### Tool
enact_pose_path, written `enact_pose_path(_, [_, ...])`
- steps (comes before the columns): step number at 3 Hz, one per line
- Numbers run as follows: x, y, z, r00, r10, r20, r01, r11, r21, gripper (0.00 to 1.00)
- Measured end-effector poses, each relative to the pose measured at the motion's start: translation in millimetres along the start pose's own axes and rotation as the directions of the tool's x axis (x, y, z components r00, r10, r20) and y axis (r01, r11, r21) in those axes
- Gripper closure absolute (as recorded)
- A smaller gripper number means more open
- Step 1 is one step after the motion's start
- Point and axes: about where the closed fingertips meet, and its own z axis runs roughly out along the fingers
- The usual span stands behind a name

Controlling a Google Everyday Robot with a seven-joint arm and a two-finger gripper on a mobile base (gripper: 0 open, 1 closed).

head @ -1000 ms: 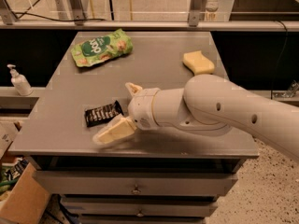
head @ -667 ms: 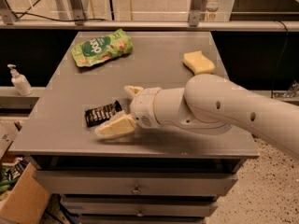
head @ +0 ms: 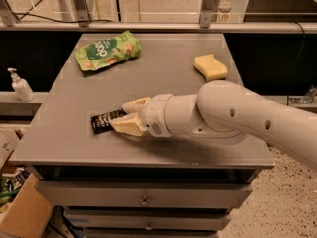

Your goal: Move rxbar chocolate near sponge

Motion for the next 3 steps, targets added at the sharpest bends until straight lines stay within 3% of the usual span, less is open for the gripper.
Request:
enact_pose_path(1, [5.6,-2.7,-5.6,1.000,0.012,-0.001,-0.012,0.9998,0.013,0.85])
enact_pose_path(2, [9.2,-8.2,-18.1,1.000,0.023,0.001,-0.023,0.9990,0.038,1.00])
enact_pose_path(3, [10.7,-17.7,-40.6,0.999,0.033,0.012,-0.034,0.9961,0.081,1.00])
